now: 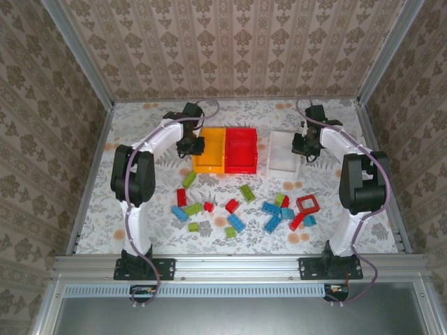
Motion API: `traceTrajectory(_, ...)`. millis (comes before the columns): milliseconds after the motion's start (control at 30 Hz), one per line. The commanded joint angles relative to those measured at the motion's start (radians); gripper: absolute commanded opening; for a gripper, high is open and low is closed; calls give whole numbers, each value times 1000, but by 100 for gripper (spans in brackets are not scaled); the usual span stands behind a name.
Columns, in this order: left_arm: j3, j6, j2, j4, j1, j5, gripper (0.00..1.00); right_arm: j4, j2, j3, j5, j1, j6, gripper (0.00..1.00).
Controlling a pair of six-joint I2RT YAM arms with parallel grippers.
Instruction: Sort the legos into containers by color
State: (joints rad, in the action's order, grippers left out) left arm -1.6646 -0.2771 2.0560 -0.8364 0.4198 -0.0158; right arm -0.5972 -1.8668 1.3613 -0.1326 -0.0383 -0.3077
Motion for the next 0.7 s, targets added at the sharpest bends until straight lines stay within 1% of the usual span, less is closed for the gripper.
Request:
traceTrajectory(0, 21, 33, -35, -16, 10, 7, 0, 38, 14, -2, -28, -12, 32, 6)
traceTrajectory(67, 24, 31, -36, -15, 10, 5, 0, 45, 1, 12, -41, -21, 39, 7)
traceTrajectory(100, 24, 27, -36, -13, 11, 3, 0, 40, -7, 25, -46, -26, 44, 11)
traceTrajectory(133, 23, 23, -36, -14, 12, 3, 1, 35, -15, 34, -50, -28, 47, 17)
traceTrajectory(167, 22, 15, -36, -14, 13, 3, 5, 29, -17, 38, -49, -29, 50, 23)
traceTrajectory(200, 20, 7, -39, -16, 14, 3, 11, 25, -14, 39, -44, -29, 49, 28)
traceTrajectory(300, 14, -19, -55, -17, 14, 1, 27, 23, 28, 16, -15, -28, 50, 43)
traceTrajectory(367, 12, -37, -71, -18, 13, -8, 37, 22, 71, -7, 0, -23, 44, 48)
traceTrajectory(400, 9, -47, -80, -20, 13, -13, 39, 21, 97, -21, 9, -18, 37, 50)
traceTrajectory(500, 12, -82, -119, -16, 18, -23, 46, 16, 193, -72, 35, 6, 5, 51)
traceTrajectory(600, 33, -118, -176, -2, 29, -23, 50, 2, 313, -149, 69, 34, -51, 50)
traceTrajectory(667, 68, -135, -222, 22, 31, -32, 52, -24, 390, -207, 98, 40, -92, 48)
